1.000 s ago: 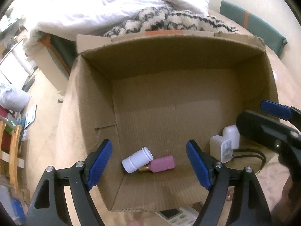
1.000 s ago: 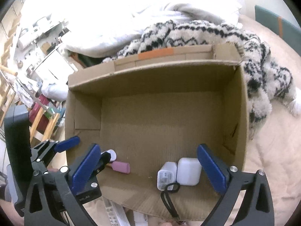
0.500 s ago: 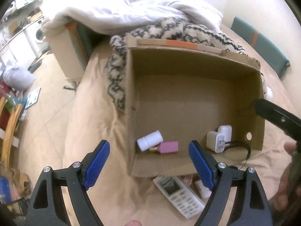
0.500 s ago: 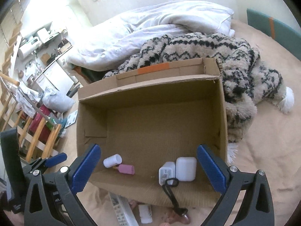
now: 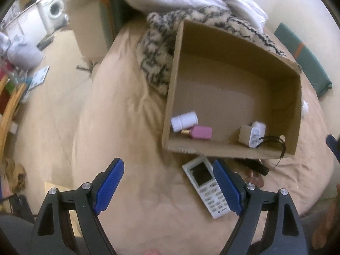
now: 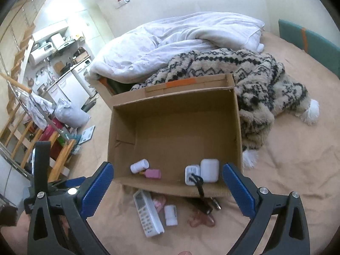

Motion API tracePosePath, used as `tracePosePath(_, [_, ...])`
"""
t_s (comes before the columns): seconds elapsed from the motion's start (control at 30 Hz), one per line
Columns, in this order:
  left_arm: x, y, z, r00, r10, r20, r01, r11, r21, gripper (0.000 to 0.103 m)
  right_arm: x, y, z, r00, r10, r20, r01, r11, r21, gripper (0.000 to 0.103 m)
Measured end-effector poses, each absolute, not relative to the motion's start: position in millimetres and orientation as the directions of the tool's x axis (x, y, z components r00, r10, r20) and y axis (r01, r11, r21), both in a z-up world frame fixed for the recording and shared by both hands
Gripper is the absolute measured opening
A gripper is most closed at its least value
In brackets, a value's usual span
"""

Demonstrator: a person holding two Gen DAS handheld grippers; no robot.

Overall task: Organize rigid objects
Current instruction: 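Lower the left tool and grasp the white remote control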

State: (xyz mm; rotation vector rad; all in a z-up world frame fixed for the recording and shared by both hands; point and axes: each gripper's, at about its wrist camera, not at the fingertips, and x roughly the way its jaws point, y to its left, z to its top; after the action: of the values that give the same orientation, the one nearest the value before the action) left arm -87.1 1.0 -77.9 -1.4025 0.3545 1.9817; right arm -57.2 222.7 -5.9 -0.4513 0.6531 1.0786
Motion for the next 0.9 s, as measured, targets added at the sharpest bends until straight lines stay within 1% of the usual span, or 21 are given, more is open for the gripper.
tracePosePath(0.1, [-82.2, 2.5, -86.0, -0.156, 0.359, -0.920, -0.657, -0.733, -0.175, 0.084, -59.7, 219.2, -16.6, 0.317, 0.628, -0.710, -0.904, 0.426, -0.027, 0.103])
tracePosePath(0.23, [-80.1, 3.4, -101.9, -0.107, 0.324, -0.940, -0.647, -0.741, -0.182, 0.084, -50.0, 220.5, -33.5, 0.336, 0.562, -0.756, -0.871, 0.490, -0.023, 0.103])
tracePosePath(0.5, [-93.3, 1.6, -134.8, -0.010, 0.273, -0.962, -0.562, -0.797, -0.220, 0.084, -26.0, 221.6, -58.2, 0.328, 0.461, -0.825, -0.811, 0.585, 0.005, 0.103])
tracePosePath(0.67, [-97.1, -1.2, -144.8, 0.013, 0.253, -0.967, -0.538, -0.814, -0.220, 0.084, -24.1, 225.5, -62.2, 0.344, 0.435, -0.832, -0.782, 0.624, 0.004, 0.103])
tracePosePath(0.8, [-87.7, 12.2, -152.6, 0.062, 0.254, -0.965, -0.530, -0.811, -0.248, 0.084, -25.8, 229.1, -65.5, 0.361, 0.415, -0.835, -0.772, 0.635, -0.018, 0.103])
tracePosePath(0.83, [-82.5, 16.1, -154.4, 0.161, 0.247, -0.956, -0.715, -0.638, -0.285, 0.084, -25.8, 229.7, -66.4, 0.362, 0.410, -0.837, -0.771, 0.636, -0.022, 0.103])
tracePosePath(0.9, [-71.0, 24.2, -161.7, 0.209, 0.242, -0.947, -0.701, -0.639, -0.318, 0.084, -25.2, 230.2, -67.5, 0.364, 0.402, -0.840, -0.766, 0.643, -0.024, 0.103])
